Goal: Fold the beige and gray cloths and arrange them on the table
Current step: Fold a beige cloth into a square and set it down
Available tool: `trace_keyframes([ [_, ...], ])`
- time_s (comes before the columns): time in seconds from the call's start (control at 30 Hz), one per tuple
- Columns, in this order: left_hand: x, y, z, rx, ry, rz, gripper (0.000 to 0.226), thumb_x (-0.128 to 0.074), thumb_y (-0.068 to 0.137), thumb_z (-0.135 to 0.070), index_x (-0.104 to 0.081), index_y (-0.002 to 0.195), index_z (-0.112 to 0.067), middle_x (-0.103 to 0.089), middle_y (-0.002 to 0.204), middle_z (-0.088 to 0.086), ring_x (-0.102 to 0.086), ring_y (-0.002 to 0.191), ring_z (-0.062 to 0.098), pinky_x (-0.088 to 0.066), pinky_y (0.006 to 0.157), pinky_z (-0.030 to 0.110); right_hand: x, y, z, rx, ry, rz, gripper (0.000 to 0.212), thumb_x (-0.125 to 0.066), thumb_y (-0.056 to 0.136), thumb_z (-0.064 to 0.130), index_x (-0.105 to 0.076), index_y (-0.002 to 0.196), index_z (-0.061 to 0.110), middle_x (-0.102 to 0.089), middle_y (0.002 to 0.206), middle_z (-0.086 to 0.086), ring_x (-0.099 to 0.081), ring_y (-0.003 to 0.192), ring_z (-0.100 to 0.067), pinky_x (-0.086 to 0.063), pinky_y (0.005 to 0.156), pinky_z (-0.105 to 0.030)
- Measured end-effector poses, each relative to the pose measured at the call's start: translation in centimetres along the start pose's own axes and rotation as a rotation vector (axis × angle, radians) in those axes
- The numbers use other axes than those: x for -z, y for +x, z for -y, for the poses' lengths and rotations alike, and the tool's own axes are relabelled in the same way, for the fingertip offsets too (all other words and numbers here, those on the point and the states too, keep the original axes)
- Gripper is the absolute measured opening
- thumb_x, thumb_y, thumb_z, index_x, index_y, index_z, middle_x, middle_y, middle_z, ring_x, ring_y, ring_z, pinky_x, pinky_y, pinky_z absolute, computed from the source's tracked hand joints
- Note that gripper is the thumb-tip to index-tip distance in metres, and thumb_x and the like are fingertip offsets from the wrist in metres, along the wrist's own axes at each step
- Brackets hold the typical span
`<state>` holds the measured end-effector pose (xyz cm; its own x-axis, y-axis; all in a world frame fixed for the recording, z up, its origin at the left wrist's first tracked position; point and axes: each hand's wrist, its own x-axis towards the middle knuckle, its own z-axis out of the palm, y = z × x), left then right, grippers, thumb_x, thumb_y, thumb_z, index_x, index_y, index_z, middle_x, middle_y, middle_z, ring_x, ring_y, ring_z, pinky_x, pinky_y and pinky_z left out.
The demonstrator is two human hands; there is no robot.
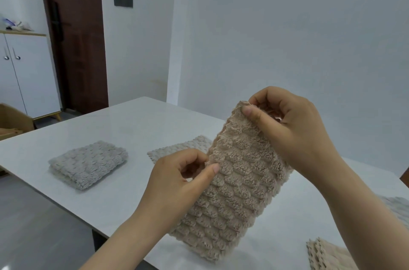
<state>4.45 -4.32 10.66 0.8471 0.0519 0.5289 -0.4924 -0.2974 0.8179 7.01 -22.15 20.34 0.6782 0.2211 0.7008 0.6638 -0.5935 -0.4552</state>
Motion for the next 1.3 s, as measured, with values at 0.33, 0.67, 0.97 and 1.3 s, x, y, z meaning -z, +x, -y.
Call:
trace_keyframes([
  [0.33,0.1,-0.9,2.5,0.054,0.056,0.029,0.019,-0.072,0.080,-0.024,-0.065,0.066,-0.015,-0.054,0.055,-0.011,-0.047,0.053,0.000,-0.036,0.054,0.010,-0.3,0.3,-1.2,-0.044,0.010,-0.035,0.010,-0.067,0.088,0.026,-0.065,0.081,0.020,-0.065,0.072,0.006,-0.057,0.065,-0.010,-0.045,0.061,-0.023],
  [0.67,0.0,-1.7,7.1,0.135,0.207,0.103,0.027,-0.071,0.080,-0.031,-0.058,0.062,-0.015,-0.045,0.054,-0.009,-0.039,0.052,0.004,-0.030,0.052,0.015,-0.4,0.9,-2.4,-0.067,-0.001,-0.092,0.008,-0.067,0.089,0.023,-0.065,0.081,0.020,-0.065,0.074,0.007,-0.055,0.067,-0.004,-0.043,0.061,-0.015],
  [0.97,0.7,-1.9,9.1,0.194,0.228,0.134,0.028,-0.069,0.082,-0.027,-0.063,0.060,-0.012,-0.047,0.050,-0.008,-0.040,0.049,0.003,-0.030,0.051,0.017,-0.2,1.0,-3.4,-0.082,-0.001,-0.116,0.009,-0.067,0.089,0.023,-0.065,0.081,0.019,-0.062,0.070,0.010,-0.052,0.063,-0.001,-0.041,0.059,-0.014],
  [1.3,2.0,-1.8,10.2,0.229,0.223,0.142,0.020,-0.067,0.084,-0.022,-0.066,0.065,-0.017,-0.064,0.072,0.001,-0.055,0.065,0.012,-0.037,0.059,0.015,0.0,1.0,-3.8,-0.107,0.003,-0.150,0.009,-0.067,0.089,0.023,-0.066,0.081,0.019,-0.065,0.075,0.009,-0.054,0.065,0.001,-0.041,0.061,-0.007],
])
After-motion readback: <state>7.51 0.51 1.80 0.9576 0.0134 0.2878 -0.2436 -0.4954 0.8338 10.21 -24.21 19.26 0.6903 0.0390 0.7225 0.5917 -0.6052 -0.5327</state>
